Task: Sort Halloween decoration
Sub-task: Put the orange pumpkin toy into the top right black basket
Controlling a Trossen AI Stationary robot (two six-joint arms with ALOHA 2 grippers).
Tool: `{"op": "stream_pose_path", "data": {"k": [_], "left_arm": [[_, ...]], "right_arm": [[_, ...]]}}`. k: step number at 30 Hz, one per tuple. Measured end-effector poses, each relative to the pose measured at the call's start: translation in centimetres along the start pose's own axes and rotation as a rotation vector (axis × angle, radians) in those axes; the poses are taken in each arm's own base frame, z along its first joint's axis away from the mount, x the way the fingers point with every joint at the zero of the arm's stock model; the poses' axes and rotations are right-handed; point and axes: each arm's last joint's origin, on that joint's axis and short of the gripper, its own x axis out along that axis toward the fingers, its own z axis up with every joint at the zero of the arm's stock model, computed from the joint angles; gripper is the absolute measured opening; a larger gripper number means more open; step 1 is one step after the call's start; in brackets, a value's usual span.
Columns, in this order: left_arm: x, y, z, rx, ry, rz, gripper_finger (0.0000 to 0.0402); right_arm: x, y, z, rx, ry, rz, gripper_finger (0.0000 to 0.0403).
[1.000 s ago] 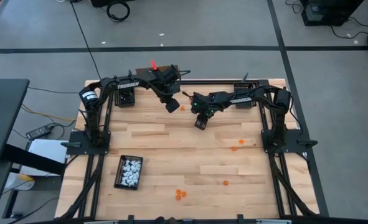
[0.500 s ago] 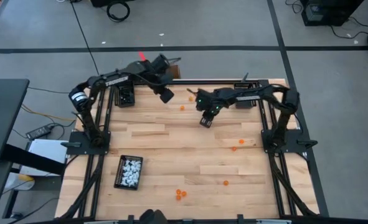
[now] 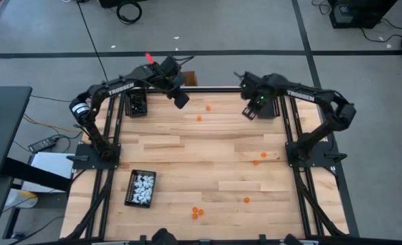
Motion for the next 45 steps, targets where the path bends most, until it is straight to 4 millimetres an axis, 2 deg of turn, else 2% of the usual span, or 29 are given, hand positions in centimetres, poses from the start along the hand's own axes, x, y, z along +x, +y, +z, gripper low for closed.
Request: {"op": "stream_pose_path", "data": {"k": [4,8,12,17,19,21,24,26,30,36,40,45], "left_arm": [[0.2,-0.5,0.0,0.027,0.004,-0.004,0.013],[0.3,-0.6,0.0,0.041,0.0,0.039,0.013],[0.3,-0.6,-0.1,0.046,0.002,0.066,0.013],[0.4,-0.6,-0.1,0.044,0.009,0.067,0.013],[0.4,-0.6,-0.2,0.043,0.013,0.067,0.013],[0.4,-0.6,-0.2,0.042,0.015,0.067,0.013],[0.4,-0.6,-0.2,0.043,0.015,0.067,0.013],[0.4,-0.6,-0.2,0.043,0.014,0.067,0.013],[0.4,-0.6,-0.2,0.044,0.012,0.067,0.013],[0.4,-0.6,-0.5,0.033,0.046,0.07,0.013],[0.3,-0.6,-0.8,0.023,0.08,0.073,0.013],[0.3,-0.5,-1.2,0.012,0.118,0.076,0.013]], "right_arm": [[0.5,-2.3,-1.0,0.084,0.051,-0.017,0.01],[1.6,-3.4,-1.6,0.109,0.075,-0.024,0.0113],[2.1,-4.1,-1.8,0.169,0.065,-0.042,0.016],[2.2,-5.1,-2.0,0.274,0.073,-0.189,0.0233],[2.0,-5.1,-1.7,0.284,0.05,-0.156,0.0253],[2.0,-4.4,-0.8,0.278,-0.033,-0.028,0.0261],[1.8,-2.4,1.3,0.24,-0.225,0.159,0.0259],[2.1,-0.6,2.9,0.2,-0.327,0.223,0.0251],[3.9,3.1,6.4,0.134,-0.401,0.266,0.024],[6.8,6.5,11.7,0.094,-0.333,0.222,0.0238],[8.8,7.2,14.4,0.044,-0.255,0.176,0.0238],[10.5,7.1,16.2,0.001,-0.159,0.114,0.0238]]}}
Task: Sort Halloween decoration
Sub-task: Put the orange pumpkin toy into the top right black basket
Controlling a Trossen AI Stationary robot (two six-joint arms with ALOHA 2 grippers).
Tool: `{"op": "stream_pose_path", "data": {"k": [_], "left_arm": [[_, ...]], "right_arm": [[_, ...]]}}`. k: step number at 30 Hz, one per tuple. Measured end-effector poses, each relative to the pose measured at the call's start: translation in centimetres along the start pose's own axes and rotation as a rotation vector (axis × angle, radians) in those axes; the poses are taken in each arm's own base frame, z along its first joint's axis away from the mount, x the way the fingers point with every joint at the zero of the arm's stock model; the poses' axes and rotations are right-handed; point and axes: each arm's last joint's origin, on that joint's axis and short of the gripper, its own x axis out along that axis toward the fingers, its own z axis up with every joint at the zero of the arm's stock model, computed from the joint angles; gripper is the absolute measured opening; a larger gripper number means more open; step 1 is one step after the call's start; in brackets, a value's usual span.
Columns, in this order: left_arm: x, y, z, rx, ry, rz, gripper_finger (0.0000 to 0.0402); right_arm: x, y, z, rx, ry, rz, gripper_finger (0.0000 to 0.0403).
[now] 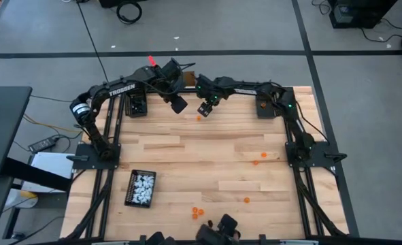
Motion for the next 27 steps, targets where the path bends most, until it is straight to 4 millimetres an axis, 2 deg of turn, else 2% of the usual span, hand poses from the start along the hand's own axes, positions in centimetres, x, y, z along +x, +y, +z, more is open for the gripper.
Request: {"op": "stream_pose_path", "data": {"k": [5,10,14,21,27], "left_arm": [[0.0,0.0,0.0,0.0,-0.001,0.0,0.013],[0.0,0.0,0.0,0.001,-0.002,0.0,0.013],[0.0,0.0,0.1,0.017,-0.014,-0.001,0.013],[0.0,0.1,0.5,0.029,-0.048,-0.001,0.013],[0.0,0.1,0.5,0.031,-0.053,-0.001,0.0131]], "right_arm": [[1.4,0.0,0.4,-0.038,0.047,0.011,0.0238],[1.9,0.1,0.3,-0.035,0.07,0.034,0.0229],[1.9,0.1,0.2,-0.035,0.074,0.04,0.0193],[1.9,-0.2,0.2,-0.031,0.083,0.057,0.0105],[1.4,-0.4,0.0,-0.028,0.108,0.056,0.0087]]}}
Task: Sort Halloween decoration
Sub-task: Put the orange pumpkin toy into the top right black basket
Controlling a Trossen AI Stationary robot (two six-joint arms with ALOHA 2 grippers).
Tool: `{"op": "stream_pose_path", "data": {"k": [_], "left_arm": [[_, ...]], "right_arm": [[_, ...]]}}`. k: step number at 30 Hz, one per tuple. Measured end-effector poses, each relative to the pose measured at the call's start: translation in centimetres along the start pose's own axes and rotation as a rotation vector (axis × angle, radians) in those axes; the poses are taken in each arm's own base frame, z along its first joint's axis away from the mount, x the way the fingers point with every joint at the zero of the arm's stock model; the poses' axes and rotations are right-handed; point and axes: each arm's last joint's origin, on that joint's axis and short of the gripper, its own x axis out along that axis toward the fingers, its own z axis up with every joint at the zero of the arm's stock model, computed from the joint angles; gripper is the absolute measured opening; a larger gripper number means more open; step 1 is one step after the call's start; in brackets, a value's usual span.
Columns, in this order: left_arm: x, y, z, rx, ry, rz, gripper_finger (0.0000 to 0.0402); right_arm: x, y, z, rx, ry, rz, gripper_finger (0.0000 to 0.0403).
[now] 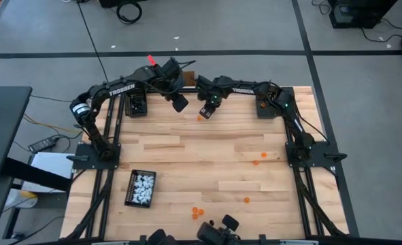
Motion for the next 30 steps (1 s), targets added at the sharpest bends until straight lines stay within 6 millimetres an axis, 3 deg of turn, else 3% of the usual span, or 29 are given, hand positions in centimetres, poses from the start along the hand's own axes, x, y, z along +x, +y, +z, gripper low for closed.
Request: {"op": "stream_pose_path", "data": {"k": [2,7,12,20,25,30], "left_arm": [[0.0,0.0,0.0,0.0,0.0,0.0,0.0131],[0.0,0.0,0.0,0.013,-0.004,0.0,0.0131],[0.0,0.0,0.1,0.017,-0.005,0.0,0.0131],[0.0,0.0,0.2,0.025,-0.022,-0.001,0.013],[0.0,-0.1,0.6,0.037,-0.066,-0.002,0.013],[0.0,-0.1,0.9,0.04,-0.095,-0.003,0.0131]], "right_arm": [[-0.8,-0.1,-0.4,-0.001,0.025,-0.005,0.0086],[-5.2,-0.3,-1.0,-0.024,0.007,-0.014,0.0077],[-9.3,-1.7,-2.9,-0.013,0.022,-0.021,0.0058],[-15.2,-5.6,-9.4,0.09,0.074,-0.1,0.0062],[-16.6,-7.7,-14.4,0.187,0.119,-0.14,0.0062],[-15.2,-8.7,-18.1,0.252,0.175,-0.143,0.0067]]}}
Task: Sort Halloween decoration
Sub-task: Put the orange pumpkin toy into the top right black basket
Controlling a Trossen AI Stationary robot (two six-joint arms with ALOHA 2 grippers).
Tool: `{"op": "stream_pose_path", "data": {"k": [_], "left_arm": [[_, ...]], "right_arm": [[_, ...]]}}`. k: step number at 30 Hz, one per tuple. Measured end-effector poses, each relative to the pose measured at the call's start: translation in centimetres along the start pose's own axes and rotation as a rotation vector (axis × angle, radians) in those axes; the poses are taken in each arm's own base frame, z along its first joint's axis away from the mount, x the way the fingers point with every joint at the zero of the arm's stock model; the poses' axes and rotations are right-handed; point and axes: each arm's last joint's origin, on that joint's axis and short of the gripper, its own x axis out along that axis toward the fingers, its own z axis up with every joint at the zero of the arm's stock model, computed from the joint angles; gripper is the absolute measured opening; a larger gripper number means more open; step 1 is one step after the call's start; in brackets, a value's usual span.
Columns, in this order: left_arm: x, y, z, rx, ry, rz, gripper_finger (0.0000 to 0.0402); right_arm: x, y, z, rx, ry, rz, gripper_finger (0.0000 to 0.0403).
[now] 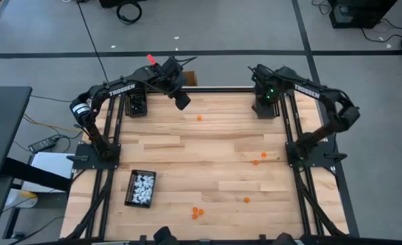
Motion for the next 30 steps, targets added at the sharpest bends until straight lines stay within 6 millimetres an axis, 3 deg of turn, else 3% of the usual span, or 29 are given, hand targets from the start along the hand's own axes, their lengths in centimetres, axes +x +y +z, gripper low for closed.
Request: {"op": "stream_pose_path", "data": {"k": [7,11,13,16,20,26,30], "left_arm": [[0.0,-0.1,0.6,-0.041,-0.058,-0.004,0.0131],[0.0,-0.3,0.6,-0.06,-0.058,-0.007,0.013],[0.1,-0.6,0.5,-0.082,-0.047,-0.012,0.013],[0.3,-1.2,0.3,-0.11,-0.028,-0.019,0.013],[0.6,-2.6,-0.1,-0.105,0.001,-0.009,0.013],[1.0,-5.2,-0.6,-0.116,0.044,-0.042,0.013],[1.2,-6.4,-1.2,-0.085,0.084,-0.054,0.013]], "right_arm": [[2.9,0.0,-0.7,0.045,-0.038,-0.007,0.0156],[3.4,-0.2,-0.2,0.136,-0.038,-0.079,0.0216],[3.4,0.4,0.3,0.111,-0.077,0.005,0.0231],[3.1,2.9,1.8,0.043,-0.218,0.2,0.0233],[3.4,7.3,4.4,0.023,-0.403,0.333,0.0221],[5.0,14.1,8.8,-0.094,-0.395,0.356,0.0213],[6.4,17.1,11.2,-0.166,-0.32,0.309,0.0213]]}}
